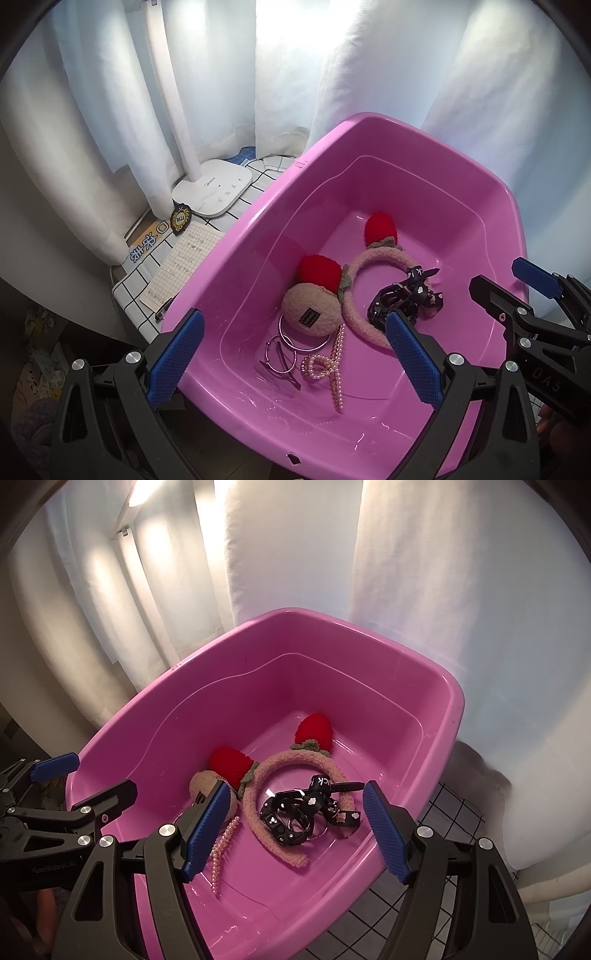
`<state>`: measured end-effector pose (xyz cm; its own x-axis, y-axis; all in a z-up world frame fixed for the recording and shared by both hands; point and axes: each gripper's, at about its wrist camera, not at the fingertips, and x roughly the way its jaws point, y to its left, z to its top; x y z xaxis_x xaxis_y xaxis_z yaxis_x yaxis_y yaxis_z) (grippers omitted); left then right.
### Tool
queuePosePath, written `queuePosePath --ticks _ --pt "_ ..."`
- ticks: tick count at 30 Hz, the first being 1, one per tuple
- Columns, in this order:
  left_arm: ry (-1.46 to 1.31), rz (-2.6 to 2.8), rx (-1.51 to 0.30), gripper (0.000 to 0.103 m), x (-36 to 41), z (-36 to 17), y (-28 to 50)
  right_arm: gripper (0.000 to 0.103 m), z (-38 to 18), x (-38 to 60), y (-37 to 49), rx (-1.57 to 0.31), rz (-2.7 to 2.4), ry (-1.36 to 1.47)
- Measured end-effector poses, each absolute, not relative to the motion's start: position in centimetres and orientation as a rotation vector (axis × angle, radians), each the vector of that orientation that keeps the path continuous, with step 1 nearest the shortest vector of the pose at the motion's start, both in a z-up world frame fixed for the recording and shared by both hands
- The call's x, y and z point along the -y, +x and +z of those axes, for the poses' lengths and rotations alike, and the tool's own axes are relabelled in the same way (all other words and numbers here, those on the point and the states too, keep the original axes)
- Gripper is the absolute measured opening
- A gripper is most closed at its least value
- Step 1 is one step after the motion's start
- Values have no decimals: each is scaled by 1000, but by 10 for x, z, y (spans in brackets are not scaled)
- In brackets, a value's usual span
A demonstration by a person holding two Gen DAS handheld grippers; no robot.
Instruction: Organize jewelry
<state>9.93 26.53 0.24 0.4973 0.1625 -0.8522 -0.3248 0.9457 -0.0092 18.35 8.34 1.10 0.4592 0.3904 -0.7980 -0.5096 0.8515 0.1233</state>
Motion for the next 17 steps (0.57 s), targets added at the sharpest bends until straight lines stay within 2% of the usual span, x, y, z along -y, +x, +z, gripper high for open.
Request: queuePosePath --ticks 17 --pt "-177 310 -1008 97 -263 3 99 71 9 -83 184 -942 561 -141"
